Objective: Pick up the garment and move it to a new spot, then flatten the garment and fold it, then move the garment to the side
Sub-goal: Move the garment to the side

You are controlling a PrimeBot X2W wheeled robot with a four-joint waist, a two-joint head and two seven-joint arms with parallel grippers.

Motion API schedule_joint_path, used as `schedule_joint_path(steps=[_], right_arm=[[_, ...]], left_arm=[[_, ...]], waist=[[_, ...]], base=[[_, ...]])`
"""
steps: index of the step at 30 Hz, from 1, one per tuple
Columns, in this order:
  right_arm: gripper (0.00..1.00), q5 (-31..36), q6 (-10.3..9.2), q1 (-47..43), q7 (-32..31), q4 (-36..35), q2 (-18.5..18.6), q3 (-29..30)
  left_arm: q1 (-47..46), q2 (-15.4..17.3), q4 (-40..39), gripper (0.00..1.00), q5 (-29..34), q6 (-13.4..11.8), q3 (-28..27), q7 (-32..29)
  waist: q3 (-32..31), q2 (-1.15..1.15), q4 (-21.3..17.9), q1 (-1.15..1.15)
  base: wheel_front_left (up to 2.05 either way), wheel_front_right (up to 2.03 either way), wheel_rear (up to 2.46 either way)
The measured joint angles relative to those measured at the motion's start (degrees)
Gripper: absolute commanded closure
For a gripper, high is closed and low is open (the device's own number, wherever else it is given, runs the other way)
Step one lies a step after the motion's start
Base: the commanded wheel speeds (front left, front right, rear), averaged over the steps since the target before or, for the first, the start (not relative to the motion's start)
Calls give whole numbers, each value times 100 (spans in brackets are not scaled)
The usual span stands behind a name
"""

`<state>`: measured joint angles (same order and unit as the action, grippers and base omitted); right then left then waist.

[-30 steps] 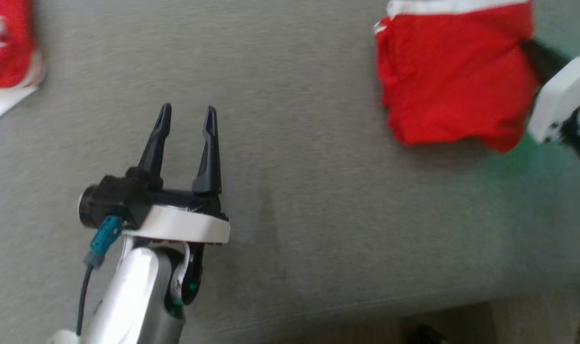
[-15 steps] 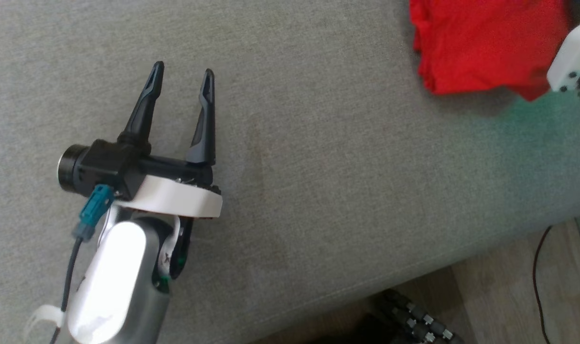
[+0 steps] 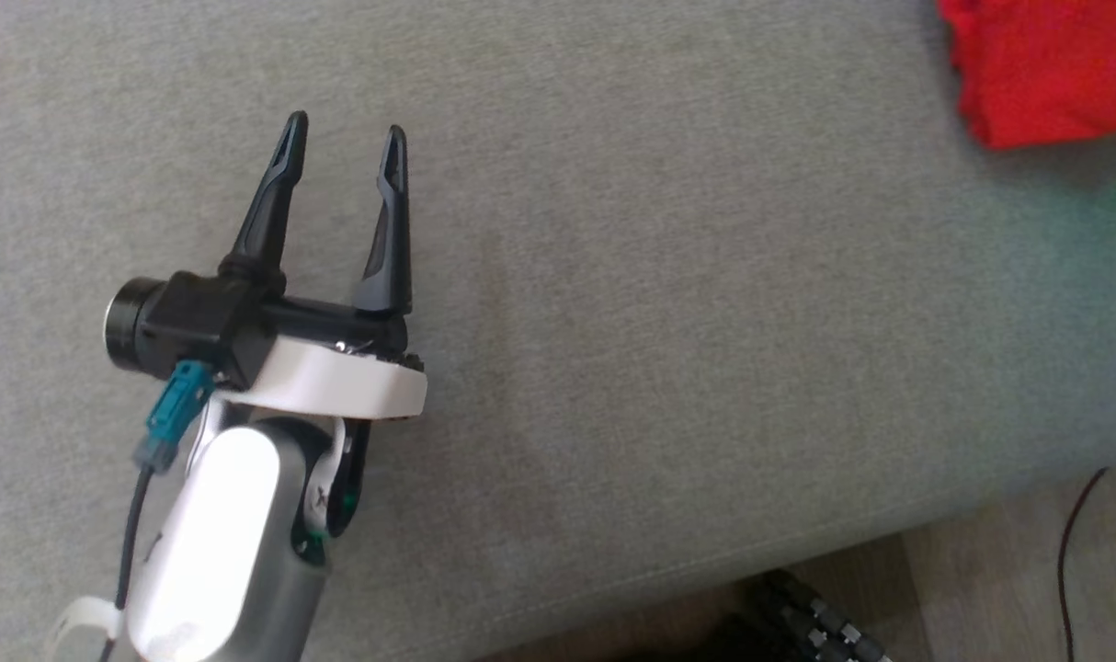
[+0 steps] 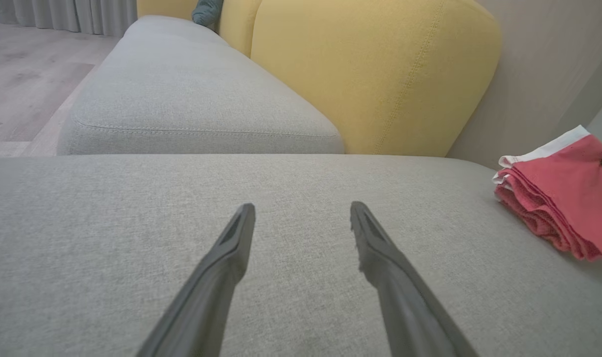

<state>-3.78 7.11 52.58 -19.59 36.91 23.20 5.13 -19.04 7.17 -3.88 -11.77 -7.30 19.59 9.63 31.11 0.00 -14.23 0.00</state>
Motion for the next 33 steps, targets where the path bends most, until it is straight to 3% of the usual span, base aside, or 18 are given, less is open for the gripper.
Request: schedule_joint_path(steps=[12,14,16,17,26,33], right_arm=[[100,662,0,193,44,219,57,359],[64,790,0,207,44,231,44,466],[8,922,0,207,48,234,-9,575],[0,979,0,207,74,241,-51,632],[0,1244,0,206,427,246,-324,675],[0,1061,0,201,806,242,-485,141]], left_arm=[[-3,-2,-5,0,-56,-33,5,55],[-4,-3,2,0,-57,-33,8,57],[-4,-3,25,0,-57,-34,9,63],[-4,-4,27,0,-57,-34,12,64],[-4,-12,115,0,-116,-36,24,127],[9,-41,323,0,-256,-78,13,236]], waist=[[89,0,128,0],[77,0,142,0],[57,0,158,0],[46,0,167,0],[-106,0,243,0],[-415,0,353,0]], base=[[0,0,0],[0,0,0],[0,0,0],[0,0,0],[0,0,0],[0,0,0]])
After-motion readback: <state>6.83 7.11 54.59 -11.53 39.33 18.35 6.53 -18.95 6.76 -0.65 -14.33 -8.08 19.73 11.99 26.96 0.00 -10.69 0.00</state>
